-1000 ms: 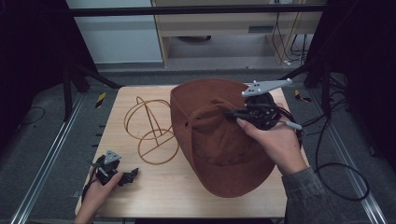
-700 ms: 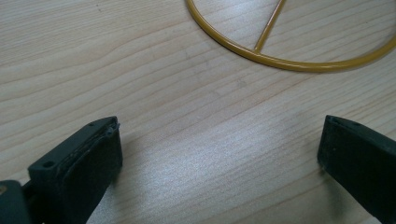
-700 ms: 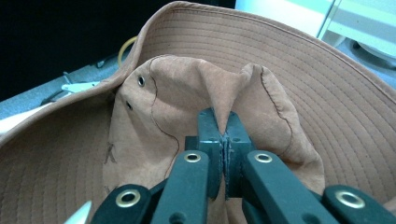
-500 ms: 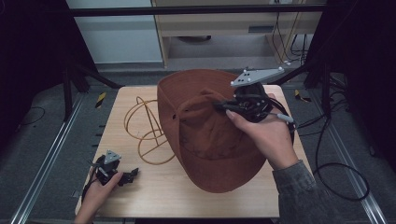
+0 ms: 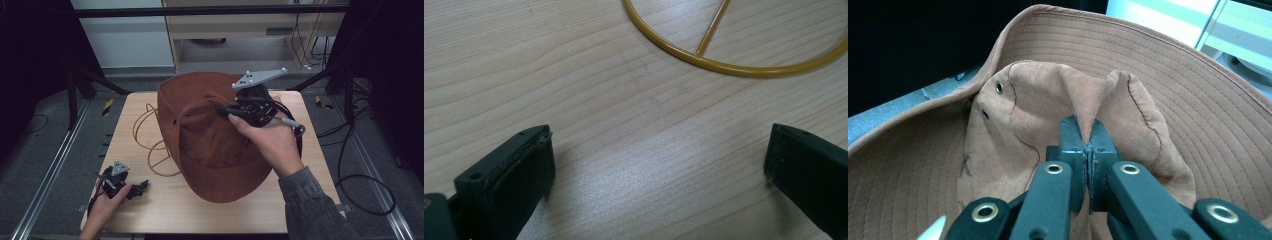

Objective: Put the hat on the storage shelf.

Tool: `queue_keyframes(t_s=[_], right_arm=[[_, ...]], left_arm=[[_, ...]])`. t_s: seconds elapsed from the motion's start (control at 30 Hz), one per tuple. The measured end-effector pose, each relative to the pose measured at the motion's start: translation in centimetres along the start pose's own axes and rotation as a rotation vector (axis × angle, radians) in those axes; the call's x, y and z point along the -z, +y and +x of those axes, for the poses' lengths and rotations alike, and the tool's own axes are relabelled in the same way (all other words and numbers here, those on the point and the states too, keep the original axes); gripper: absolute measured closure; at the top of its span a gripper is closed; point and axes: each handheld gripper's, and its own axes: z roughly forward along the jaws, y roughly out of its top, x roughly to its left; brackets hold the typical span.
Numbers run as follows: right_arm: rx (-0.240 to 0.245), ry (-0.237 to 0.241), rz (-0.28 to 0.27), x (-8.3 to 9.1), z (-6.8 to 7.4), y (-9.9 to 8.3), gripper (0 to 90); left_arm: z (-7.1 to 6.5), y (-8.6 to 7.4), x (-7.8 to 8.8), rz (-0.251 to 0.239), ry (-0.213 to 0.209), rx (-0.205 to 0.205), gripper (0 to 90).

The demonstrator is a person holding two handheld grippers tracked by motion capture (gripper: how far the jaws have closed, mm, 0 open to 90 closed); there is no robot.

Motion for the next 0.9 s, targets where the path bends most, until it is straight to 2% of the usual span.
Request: queue_keyframes(t_s=[0.4, 0.7, 0.9], right_arm=[[0.003, -0.004, -0.008, -0.9, 0.3, 0.9, 89.1], [0.013, -0.009, -0.034, -1.8, 0.8, 2.8, 89.1], [0.011, -0.006, -0.044, -2.6, 1.1, 3.4, 89.1]], left_arm=[[0.0, 0.0, 0.0, 0.001, 0.0, -0.003, 0.0], [0.1, 0.0, 0.0, 0.004, -0.002, -0.007, 0.0], [0.1, 0.0, 0.0, 0.007, -0.005, -0.008, 0.0]])
